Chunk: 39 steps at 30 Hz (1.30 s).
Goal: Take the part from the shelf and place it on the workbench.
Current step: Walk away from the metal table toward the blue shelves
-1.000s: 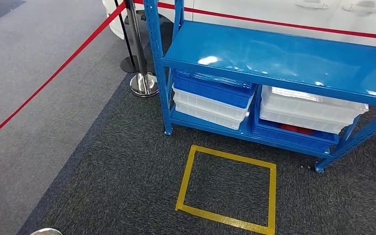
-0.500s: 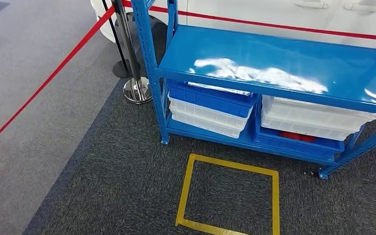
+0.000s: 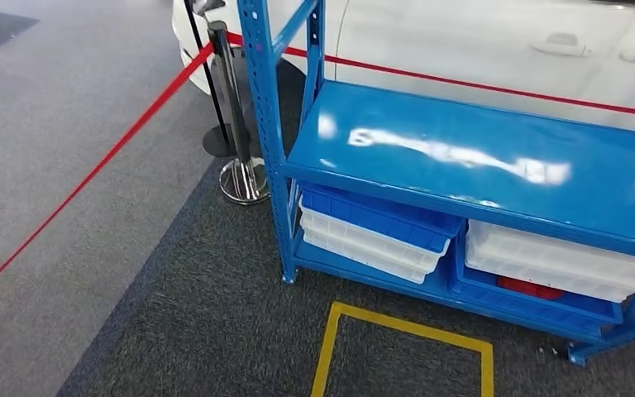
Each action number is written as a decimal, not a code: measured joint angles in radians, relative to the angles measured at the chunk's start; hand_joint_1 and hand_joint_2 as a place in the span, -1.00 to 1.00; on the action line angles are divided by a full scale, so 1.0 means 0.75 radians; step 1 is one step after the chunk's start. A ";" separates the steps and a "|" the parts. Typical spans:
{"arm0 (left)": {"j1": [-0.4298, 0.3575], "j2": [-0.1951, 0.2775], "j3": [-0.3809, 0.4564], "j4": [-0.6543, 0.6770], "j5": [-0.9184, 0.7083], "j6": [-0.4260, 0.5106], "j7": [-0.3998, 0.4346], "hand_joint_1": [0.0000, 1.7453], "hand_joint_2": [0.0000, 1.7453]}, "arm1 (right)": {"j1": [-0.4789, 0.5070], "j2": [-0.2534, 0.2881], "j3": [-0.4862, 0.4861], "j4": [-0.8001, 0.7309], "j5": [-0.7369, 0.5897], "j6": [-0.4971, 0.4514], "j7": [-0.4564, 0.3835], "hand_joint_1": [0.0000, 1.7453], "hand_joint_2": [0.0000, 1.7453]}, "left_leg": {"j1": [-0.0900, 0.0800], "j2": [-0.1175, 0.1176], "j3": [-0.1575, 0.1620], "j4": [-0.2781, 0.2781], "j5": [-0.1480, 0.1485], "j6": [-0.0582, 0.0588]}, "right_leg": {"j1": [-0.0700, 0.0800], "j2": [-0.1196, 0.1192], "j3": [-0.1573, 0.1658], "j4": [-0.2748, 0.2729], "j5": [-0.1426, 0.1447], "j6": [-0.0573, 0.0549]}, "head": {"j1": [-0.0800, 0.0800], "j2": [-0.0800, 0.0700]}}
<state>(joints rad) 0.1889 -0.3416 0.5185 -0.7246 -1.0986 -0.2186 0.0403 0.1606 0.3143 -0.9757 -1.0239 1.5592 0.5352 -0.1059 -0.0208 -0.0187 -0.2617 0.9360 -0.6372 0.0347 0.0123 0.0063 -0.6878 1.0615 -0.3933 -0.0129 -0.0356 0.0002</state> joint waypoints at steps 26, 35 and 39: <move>-0.055 0.013 0.034 0.061 -0.206 0.024 -0.010 -1.00 -1.00 | 0.004 0.006 0.054 -0.001 -0.056 0.016 0.012 -1.00 1.00 | 0.020 0.017 -0.417 0.117 0.251 0.016 | -0.037 -0.001 0.209 0.149 -0.304 0.064 | -0.001 0.000; -0.057 0.014 0.034 0.063 -0.186 0.069 -0.091 -1.00 -1.00 | 0.001 0.007 0.054 -0.005 -0.054 0.014 -0.007 -1.00 1.00 | 0.006 0.016 -0.391 0.126 0.214 0.023 | -0.033 -0.006 0.288 -0.062 -0.204 0.024 | -0.002 0.000; -0.057 0.014 0.034 0.063 -0.186 0.069 -0.091 -1.00 -1.00 | -0.001 0.007 0.055 -0.006 -0.054 0.014 -0.007 -1.00 1.00 | 0.007 0.016 -0.385 0.122 0.234 0.026 | -0.030 -0.008 0.292 -0.061 -0.208 0.017 | -0.002 0.000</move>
<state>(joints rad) 0.1463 -0.3311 0.5444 -0.6771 -1.2379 -0.1667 -0.0282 0.1599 0.3193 -0.9346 -1.0287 1.5187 0.5458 -0.1114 -0.0158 -0.0071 -0.5508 1.0273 -0.4615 0.0546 -0.0100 0.0006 -0.4686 1.0158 -0.5491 -0.0002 -0.0370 0.0000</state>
